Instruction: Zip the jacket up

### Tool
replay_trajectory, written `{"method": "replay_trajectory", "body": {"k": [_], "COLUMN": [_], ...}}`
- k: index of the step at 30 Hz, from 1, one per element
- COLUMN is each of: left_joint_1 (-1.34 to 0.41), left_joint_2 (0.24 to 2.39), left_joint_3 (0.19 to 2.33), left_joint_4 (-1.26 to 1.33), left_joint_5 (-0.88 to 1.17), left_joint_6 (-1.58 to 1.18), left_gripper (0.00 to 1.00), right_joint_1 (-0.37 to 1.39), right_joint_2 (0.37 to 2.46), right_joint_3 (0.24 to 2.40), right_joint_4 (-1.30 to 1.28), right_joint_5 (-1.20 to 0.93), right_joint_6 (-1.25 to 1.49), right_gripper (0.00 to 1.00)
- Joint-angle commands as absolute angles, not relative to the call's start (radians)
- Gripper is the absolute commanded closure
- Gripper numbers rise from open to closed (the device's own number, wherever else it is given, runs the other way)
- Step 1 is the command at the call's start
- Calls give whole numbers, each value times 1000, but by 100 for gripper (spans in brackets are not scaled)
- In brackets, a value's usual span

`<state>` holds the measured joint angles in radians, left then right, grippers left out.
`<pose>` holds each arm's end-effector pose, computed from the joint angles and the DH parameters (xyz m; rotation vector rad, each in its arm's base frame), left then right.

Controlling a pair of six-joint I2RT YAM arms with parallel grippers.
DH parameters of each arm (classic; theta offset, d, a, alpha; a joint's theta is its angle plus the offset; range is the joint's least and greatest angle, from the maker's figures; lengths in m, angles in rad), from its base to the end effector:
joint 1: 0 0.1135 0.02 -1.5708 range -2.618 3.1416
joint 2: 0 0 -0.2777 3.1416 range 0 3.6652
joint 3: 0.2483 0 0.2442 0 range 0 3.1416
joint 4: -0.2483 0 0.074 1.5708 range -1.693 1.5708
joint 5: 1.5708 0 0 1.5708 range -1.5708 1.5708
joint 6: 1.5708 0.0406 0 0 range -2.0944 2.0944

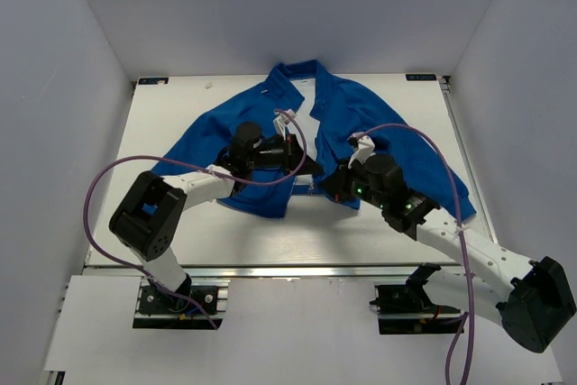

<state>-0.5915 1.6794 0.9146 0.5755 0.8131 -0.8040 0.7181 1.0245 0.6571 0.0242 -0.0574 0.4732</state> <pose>0.2845 -0.2266 0.2498 0.4771 1.9867 -1.6574 0.1687 0.1505 0.2832 -0.2856 1.9883 0.8416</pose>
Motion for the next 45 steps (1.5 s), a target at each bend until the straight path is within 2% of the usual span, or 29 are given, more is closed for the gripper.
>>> {"method": "replay_trajectory", "body": {"k": [1, 3, 5, 6, 7, 10, 16, 23, 30, 33, 40, 45], "left_joint_1": [-598, -600, -606, -609, -615, -621, -626, -640, -647, -649, -652, -655], "left_joint_2": [1666, 1664, 1660, 1660, 1660, 1663, 1654, 1629, 1603, 1594, 1595, 1594], "left_joint_3": [946, 936, 925, 925, 927, 930, 945, 942, 920, 917, 910, 910], "left_joint_4": [634, 659, 687, 693, 695, 718, 709, 657, 675, 678, 680, 681], "left_joint_5": [851, 862, 877, 880, 890, 907, 914, 890, 879, 877, 870, 870], "left_joint_6": [-805, -807, -811, -813, -811, -816, -827, -827, -844, -847, -851, -853], "left_gripper": [100, 100, 100, 100, 100, 100, 100, 100, 100, 100, 100, 100], "right_joint_1": [716, 715, 707, 703, 696, 687, 670, 664, 661, 660, 657, 649], "right_joint_2": [967, 950, 930, 927, 927, 942, 951, 979, 1005, 991, 956, 953], "right_joint_3": [637, 617, 604, 603, 598, 610, 611, 630, 624, 606, 566, 552], "right_joint_4": [2, 2, 12, 17, 23, 26, 28, 63, 132, 176, 250, 271], "right_joint_5": [-54, -54, -69, -95, -118, -187, -212, -140, -172, -170, -222, -262], "right_joint_6": [518, 528, 538, 537, 531, 514, 511, 532, 511, 499, 468, 459], "right_gripper": [100, 100, 86, 83, 73, 56, 46, 40, 42, 50, 83, 89]}}
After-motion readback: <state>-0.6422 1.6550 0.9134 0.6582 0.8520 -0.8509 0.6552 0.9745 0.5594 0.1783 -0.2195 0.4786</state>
